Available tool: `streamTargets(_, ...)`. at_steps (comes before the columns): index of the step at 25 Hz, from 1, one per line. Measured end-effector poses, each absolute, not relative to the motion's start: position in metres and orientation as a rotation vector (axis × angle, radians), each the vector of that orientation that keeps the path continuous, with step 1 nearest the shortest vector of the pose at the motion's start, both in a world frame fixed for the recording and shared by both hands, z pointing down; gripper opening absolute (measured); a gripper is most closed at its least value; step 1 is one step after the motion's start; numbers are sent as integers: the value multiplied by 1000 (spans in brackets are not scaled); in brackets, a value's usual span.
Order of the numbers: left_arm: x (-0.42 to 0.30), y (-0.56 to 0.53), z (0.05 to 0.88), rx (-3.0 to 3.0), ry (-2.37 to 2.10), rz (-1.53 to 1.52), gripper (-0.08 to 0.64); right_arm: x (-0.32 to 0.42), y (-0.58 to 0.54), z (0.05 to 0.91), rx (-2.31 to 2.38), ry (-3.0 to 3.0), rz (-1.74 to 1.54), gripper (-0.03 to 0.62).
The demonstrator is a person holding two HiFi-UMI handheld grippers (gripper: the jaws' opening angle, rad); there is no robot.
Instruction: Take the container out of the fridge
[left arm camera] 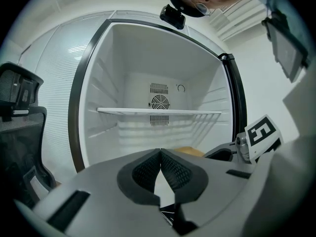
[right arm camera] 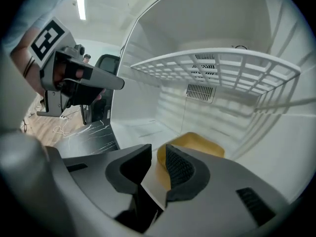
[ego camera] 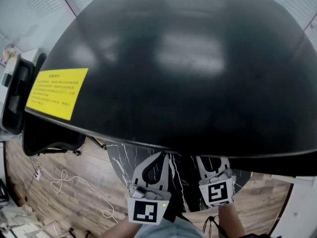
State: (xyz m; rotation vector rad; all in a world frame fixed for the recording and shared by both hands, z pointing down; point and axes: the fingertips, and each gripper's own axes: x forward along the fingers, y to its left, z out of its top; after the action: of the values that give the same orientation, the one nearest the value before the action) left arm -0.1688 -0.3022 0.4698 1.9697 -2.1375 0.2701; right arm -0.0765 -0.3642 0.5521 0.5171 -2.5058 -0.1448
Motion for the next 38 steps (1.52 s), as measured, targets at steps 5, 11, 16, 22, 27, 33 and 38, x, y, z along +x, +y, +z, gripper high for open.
streamTargets(5,-172,-304,474,1935,-2136,243,14,-78,-368,558,508,-2482,-147,97)
streamTargets(11,-178,-304,473,1927,-2138,236,14,-82,-368,559,501,-2432,-193,71)
streamTargets(16,-177,-305,472,1932,-2141,243,14,-81,-367,560,461,-2409,-211,59)
streamTargets(22,-174,-306,474,1934,-2133,237,14,-81,-361,561,451,-2410,-227,45)
streamTargets(27,-168,-308,471,1952,-2126,247,14,-78,-358,560,434,-2422,-216,32)
streamTargets(33,-166,-307,466,1964,-2126,237,14,-83,-352,551,450,-2454,-217,28)
streamTargets(38,-168,-301,462,1975,-2135,251,14,-85,-344,546,441,-2459,-213,28)
